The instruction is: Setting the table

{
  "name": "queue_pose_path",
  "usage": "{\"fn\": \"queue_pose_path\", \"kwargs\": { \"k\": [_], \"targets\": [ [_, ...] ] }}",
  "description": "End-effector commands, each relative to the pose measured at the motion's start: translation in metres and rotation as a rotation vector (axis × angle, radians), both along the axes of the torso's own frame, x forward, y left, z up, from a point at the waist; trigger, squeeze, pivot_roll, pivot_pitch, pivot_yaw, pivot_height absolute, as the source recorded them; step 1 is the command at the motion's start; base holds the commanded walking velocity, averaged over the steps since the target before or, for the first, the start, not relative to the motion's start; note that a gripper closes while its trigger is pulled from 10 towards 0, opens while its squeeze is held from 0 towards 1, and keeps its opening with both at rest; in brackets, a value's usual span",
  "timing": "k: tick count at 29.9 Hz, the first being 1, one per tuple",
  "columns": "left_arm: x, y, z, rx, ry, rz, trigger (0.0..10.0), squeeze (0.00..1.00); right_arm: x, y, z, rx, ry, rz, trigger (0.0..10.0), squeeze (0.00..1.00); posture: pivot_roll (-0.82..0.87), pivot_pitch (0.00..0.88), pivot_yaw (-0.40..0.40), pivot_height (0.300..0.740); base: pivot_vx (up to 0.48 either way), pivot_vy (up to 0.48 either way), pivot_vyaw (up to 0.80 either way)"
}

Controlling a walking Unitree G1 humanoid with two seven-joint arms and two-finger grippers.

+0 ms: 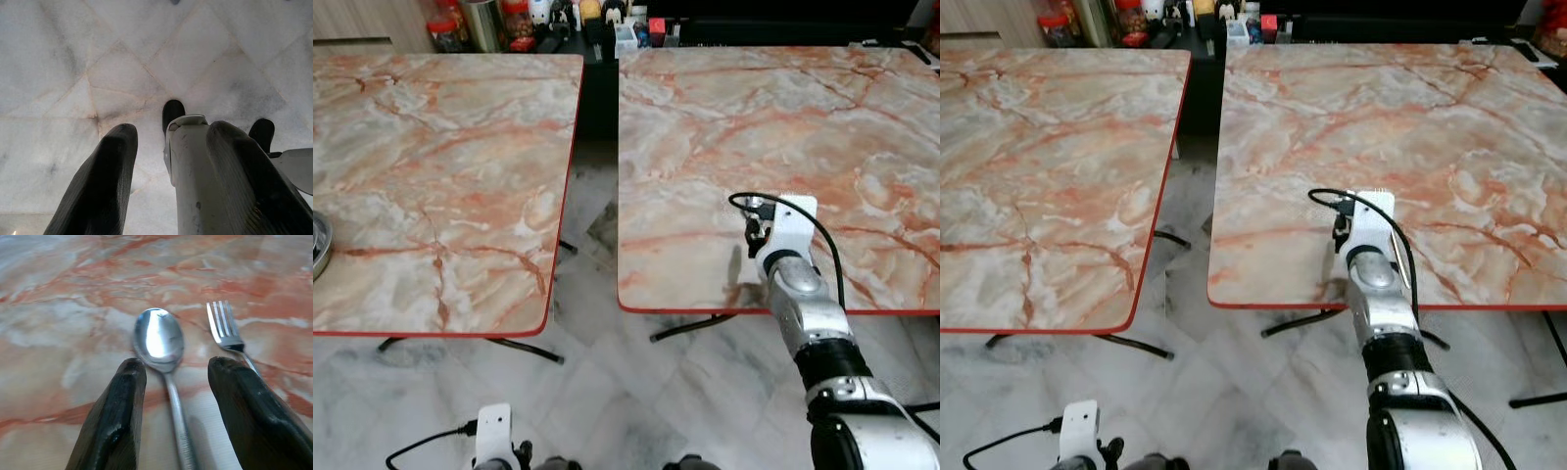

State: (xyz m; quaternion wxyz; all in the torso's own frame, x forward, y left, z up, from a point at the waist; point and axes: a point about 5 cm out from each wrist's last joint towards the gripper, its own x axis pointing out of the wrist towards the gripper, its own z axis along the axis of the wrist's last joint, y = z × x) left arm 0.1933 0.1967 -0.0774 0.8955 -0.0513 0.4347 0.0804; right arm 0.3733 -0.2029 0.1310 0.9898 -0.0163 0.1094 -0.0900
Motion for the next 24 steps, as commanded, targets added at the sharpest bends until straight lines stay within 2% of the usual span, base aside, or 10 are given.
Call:
{"fn": "queue_pose_path", "kwargs": {
  "k": [1,7,11,24],
  "targets": [
    [-0.0089,0.0029,-0.0043,0.001,0.031,0.011,10.0,0.00,0.0017,-0.0033,0.0023,0.007,0.000,-0.020,10.0,0.00,-0.02,0.145,-0.002,0.711,0.000,0.000,0.00],
    [-0.0088,0.0027,-0.0043,0.003,0.031,0.008,10.0,0.00,0.0022,-0.0042,0.0009,0.020,0.005,-0.029,10.0,0.00,-0.02,0.145,-0.002,0.711,0.000,0.000,0.00],
    [-0.0095,0.0039,-0.0044,0.010,0.031,0.009,10.0,0.00,0.0034,-0.0046,-0.0022,0.121,-0.009,-0.035,10.0,0.00,-0.02,0.145,-0.002,0.711,0.000,0.000,0.00],
    [-0.0115,0.0065,-0.0047,0.018,0.030,0.016,10.0,0.00,0.0116,-0.0041,0.0016,0.107,0.015,-0.012,10.0,0.00,-0.01,0.157,0.000,0.711,0.000,0.000,0.00]
  ]
}}
